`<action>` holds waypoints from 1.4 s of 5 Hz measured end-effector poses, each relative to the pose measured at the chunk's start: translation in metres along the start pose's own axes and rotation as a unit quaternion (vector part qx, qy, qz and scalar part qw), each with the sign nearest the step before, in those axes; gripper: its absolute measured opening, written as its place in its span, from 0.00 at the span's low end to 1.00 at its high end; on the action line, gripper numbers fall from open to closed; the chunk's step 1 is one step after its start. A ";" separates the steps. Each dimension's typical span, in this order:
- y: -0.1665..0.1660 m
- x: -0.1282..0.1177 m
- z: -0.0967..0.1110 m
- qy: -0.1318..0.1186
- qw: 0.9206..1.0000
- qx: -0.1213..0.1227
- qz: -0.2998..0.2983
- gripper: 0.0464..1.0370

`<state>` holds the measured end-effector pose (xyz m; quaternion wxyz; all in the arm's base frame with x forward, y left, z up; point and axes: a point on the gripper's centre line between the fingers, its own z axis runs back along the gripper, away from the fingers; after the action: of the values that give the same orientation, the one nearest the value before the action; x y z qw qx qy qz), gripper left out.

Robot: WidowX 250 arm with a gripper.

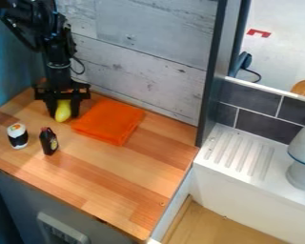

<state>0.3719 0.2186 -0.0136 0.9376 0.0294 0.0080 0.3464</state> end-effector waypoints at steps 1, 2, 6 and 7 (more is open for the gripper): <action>0.001 -0.009 0.001 0.001 1.000 -0.003 0.000 0.57; -0.001 -0.026 0.062 -0.051 0.998 -0.029 -0.023 0.57; -0.123 -0.141 0.085 -0.044 0.951 -0.012 -0.306 0.57; -0.144 -0.156 0.046 -0.016 0.939 0.011 -0.343 0.57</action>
<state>0.3485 0.0055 0.0231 0.9991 0.0412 0.0063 0.0035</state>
